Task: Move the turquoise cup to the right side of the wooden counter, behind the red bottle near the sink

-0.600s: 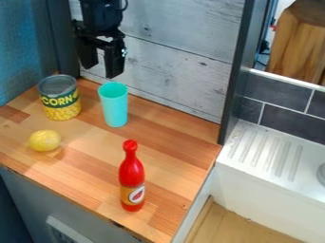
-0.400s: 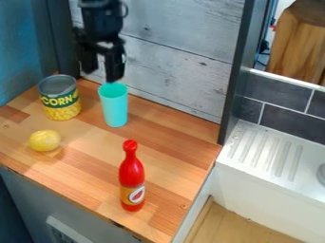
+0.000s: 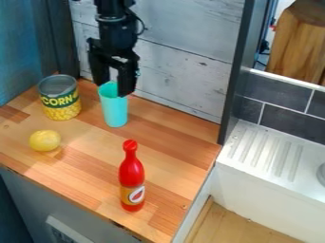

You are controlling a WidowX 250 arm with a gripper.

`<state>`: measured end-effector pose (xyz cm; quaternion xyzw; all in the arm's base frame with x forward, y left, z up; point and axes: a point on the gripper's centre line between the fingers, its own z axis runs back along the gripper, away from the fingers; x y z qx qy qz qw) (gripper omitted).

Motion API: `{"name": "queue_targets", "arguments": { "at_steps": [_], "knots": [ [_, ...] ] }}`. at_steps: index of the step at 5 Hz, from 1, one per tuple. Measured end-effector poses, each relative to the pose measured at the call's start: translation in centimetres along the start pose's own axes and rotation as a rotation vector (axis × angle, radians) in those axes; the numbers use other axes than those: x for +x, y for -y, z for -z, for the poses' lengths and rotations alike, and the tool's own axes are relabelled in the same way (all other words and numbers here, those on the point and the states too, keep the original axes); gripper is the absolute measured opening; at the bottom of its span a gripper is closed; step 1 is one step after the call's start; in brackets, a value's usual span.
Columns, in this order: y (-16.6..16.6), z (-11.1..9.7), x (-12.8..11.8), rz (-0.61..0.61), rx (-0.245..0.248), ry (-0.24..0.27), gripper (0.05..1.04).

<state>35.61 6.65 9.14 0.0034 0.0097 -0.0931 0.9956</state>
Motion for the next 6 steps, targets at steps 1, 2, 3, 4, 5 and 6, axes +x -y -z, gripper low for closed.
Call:
{"name": "queue_targets", "arguments": {
  "at_steps": [1,2,3,4,5,6],
  "knots": [
    [0.4,0.1,0.2,0.001,0.004,-0.001,1.003],
    [0.2,0.9,0.3,-0.001,0.002,-0.038,1.003],
    [0.0,1.5,0.4,0.002,0.005,-0.055,1.003],
    [-0.1,2.0,0.8,0.002,0.002,-0.063,1.003],
    [0.0,2.1,1.0,0.005,-0.007,-0.046,1.003],
    [0.9,3.1,1.5,0.03,-0.012,-0.063,1.003]
  ]
}}
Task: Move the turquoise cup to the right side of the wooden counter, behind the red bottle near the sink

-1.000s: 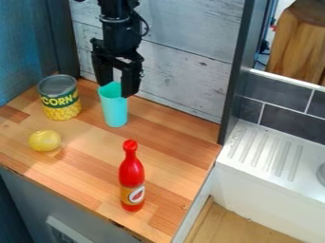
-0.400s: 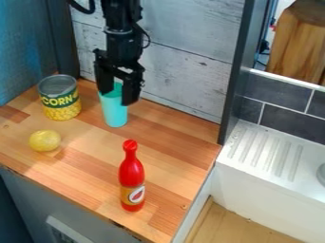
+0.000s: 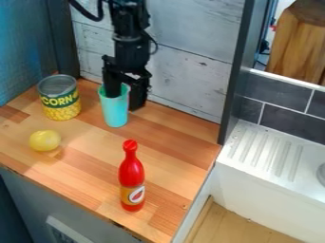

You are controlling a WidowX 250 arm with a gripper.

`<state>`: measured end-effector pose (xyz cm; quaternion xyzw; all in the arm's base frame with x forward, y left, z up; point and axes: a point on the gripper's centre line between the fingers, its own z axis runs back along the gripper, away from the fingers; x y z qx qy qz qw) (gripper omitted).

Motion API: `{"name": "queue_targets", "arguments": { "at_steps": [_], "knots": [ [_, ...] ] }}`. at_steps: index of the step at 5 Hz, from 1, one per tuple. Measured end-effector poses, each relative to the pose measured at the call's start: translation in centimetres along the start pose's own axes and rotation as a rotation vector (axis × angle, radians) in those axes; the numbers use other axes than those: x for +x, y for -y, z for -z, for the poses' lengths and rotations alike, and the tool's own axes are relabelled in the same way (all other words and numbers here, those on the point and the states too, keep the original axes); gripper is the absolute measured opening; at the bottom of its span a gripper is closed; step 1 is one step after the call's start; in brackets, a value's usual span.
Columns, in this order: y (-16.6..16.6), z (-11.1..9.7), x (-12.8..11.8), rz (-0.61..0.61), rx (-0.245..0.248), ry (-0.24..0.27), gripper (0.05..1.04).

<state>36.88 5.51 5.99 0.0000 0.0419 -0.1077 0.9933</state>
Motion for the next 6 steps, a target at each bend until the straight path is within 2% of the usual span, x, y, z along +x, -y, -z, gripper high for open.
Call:
{"name": "queue_targets", "arguments": {
  "at_steps": [2,3,4,5,6],
  "knots": [
    [0.02,1.12,0.57,0.005,-0.017,-0.021,0.968],
    [-0.13,1.19,0.64,0.008,-0.011,-0.027,0.732],
    [-0.21,1.13,0.54,0.011,-0.006,-0.032,0.449],
    [-0.39,1.19,0.44,0.011,0.001,-0.038,0.245],
    [-0.42,1.13,0.41,0.008,0.007,-0.04,0.126]
  ]
}}
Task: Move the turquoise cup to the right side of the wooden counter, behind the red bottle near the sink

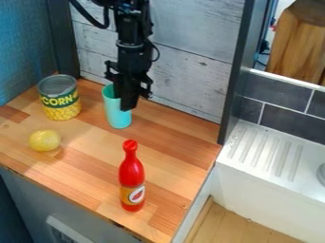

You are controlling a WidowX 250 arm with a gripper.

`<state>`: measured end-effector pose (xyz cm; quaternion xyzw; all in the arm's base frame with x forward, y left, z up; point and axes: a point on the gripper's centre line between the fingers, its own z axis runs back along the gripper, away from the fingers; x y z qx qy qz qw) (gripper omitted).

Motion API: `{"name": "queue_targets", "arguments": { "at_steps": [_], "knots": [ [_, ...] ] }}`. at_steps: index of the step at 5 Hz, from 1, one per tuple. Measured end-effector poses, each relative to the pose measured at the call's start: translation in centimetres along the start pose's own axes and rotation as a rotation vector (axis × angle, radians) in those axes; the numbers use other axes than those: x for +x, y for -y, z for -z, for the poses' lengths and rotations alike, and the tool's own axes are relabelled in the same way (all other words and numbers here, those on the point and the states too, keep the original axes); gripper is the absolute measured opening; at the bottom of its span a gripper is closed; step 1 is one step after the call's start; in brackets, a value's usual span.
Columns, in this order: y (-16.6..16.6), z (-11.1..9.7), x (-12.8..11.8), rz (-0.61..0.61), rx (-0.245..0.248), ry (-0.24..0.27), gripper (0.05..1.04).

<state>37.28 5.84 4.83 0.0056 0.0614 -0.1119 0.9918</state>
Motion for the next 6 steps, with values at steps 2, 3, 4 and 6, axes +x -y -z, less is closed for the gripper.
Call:
{"name": "queue_targets", "arguments": {
  "at_steps": [2,3,4,6],
  "knots": [
    [0.5,-1.9,-0.7,-0.01,0.032,0.032,0.096],
    [4.2,-4.5,-0.2,0.066,0.062,0.091,0.096],
    [7.7,-4.1,0.0,0.136,0.056,0.082,0.096],
    [11.5,-0.8,0.6,0.223,0.048,0.007,0.096]
  ]
}}
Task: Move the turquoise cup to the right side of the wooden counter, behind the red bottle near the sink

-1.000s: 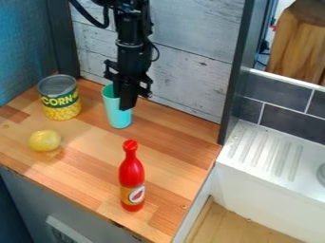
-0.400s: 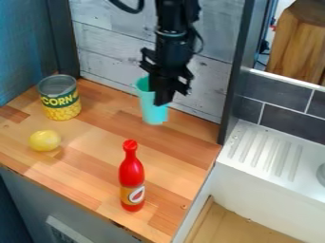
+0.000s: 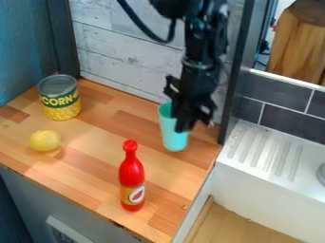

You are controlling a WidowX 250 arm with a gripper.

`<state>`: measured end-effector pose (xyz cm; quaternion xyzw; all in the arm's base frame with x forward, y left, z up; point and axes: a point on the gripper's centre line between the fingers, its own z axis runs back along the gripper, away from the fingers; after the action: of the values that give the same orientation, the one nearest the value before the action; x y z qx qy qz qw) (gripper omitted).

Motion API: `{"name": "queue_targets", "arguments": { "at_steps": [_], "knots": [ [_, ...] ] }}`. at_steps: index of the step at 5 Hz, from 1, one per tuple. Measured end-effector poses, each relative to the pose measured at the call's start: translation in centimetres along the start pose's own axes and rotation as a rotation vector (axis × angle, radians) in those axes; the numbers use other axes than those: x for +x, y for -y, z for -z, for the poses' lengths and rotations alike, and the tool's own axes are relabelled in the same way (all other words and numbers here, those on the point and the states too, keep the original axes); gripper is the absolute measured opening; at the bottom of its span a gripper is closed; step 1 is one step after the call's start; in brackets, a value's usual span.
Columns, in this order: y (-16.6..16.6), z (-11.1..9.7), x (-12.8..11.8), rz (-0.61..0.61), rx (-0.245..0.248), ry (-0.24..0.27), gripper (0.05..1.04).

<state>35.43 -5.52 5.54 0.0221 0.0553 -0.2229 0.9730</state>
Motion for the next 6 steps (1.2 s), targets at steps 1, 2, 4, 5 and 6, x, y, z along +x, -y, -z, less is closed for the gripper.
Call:
{"name": "queue_targets", "arguments": {
  "at_steps": [1,2,4,5,6],
  "knots": [
    [0.1,0.5,-0.2,0.008,-0.011,-0.018,0.096],
    [0.3,0.9,-0.6,0.016,-0.021,-0.048,0.096],
    [0.3,1.7,-1.4,0.029,-0.063,-0.072,0.323],
    [-0.4,1.6,-2.6,0.008,-0.091,-0.045,0.629],
    [-0.6,-1.5,-3.3,0.013,-0.118,0.109,0.926]
  ]
}}
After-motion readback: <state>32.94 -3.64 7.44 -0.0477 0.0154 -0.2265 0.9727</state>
